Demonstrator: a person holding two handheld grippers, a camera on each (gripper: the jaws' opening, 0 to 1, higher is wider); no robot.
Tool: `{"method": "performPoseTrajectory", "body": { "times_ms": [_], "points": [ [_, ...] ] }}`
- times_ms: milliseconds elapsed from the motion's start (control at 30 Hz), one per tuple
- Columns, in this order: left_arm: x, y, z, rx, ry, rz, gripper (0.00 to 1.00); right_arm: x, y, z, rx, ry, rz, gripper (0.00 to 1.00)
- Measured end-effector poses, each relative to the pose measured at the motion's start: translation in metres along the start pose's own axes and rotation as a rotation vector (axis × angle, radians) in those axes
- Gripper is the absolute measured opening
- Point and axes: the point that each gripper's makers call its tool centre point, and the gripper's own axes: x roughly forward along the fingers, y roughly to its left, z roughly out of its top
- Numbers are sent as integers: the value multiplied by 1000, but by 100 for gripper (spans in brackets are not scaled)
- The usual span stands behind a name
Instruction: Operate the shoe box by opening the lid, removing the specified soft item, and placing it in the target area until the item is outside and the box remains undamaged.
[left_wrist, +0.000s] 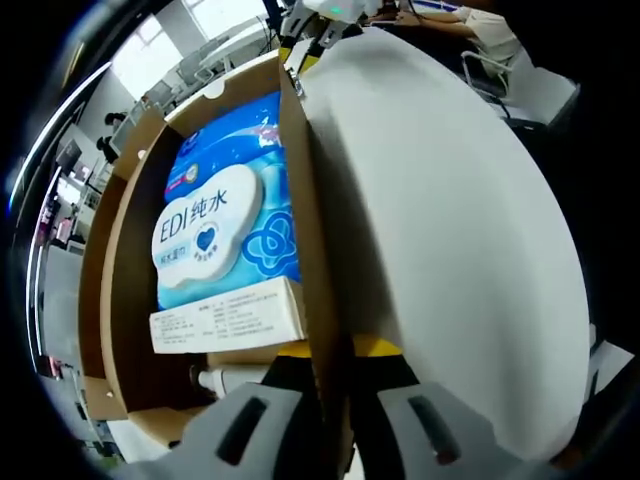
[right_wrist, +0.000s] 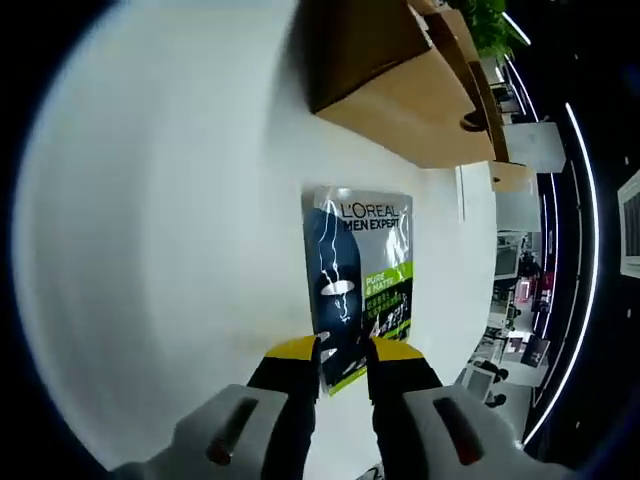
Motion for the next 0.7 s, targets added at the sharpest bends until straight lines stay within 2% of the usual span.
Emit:
{"method": "performPoseTrajectory", "body": {
  "times_ms": [67, 200, 433, 533, 700],
  "points": [
    [0, 1, 0, -1, 0, -1, 4, -8, -8, 7, 78, -37, -19, 18],
    [1, 5, -3, -3, 0, -2, 4, -11, -22, 21, 326, -128, -26, 18],
    [1, 6, -3, -2, 3, 1, 4, 11, -43, 37, 760, -287, -3, 22],
    [1, 1, -1, -3, 3, -1, 4, 20, -47, 40, 905, -352, 13, 21],
    [1, -1, 1, -3, 4, -1, 4, 43, -38, 35, 1087, -354, 58, 21]
  ]
}}
